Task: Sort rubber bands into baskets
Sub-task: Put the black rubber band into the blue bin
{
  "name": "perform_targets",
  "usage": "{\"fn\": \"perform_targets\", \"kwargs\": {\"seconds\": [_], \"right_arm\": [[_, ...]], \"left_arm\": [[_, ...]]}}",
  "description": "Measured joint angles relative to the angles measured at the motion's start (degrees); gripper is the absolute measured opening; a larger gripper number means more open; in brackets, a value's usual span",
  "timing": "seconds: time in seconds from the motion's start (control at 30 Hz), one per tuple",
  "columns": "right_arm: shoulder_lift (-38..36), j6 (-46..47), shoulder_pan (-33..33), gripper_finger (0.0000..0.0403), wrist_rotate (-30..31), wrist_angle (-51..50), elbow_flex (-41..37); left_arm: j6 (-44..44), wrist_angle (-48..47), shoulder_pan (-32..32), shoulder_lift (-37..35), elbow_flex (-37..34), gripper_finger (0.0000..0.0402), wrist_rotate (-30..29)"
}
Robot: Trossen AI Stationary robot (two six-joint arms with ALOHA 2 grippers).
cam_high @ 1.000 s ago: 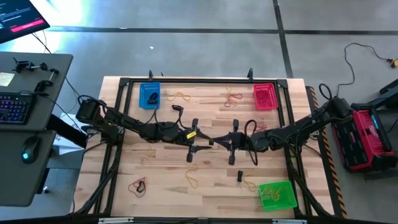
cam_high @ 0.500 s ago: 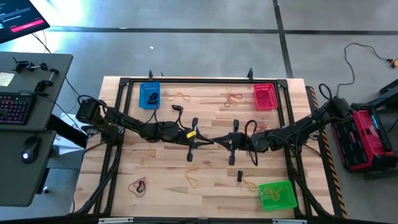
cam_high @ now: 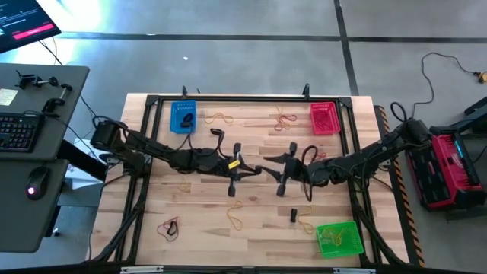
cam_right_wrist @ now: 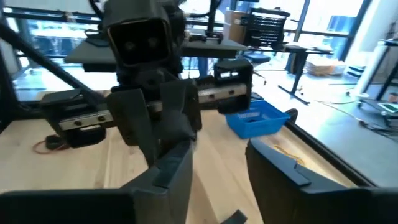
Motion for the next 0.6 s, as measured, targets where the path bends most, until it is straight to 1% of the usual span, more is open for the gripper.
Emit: {"fn": "perform_targets", "kwargs": {"seconds": [0.13, 0.23, 0.33, 0.47, 0.6], "right_arm": [[-1.3, -2.3, 1.1, 0.0153, 2.4, -1.3, 0.0], [-2.4, -3.0, 1.8, 0.0153, 6.2, -4.0, 0.0], [-2.7, -2.4, 2.0, 0.0154, 10.1, -7.2, 0.1], [-2.6, 2.3, 1.1, 0.0151, 11.0, -13.8, 0.1], [-2.5, 7.8, -0.1, 0.0129, 10.9, -18.0, 0.1]], "left_arm": [[0.7, -7.9, 0.0, -4.8, 0.0, 0.0, -3.4], [0.6, -15.6, 0.0, -9.1, 0.0, 0.0, -6.0], [-1.0, -25.3, 0.1, -13.9, 0.0, 0.0, -9.5], [-4.8, -38.8, 0.7, -20.4, 0.0, 0.0, -14.1], [-10.2, -49.8, 2.3, -26.8, 0.0, 0.0, -18.2]]}}
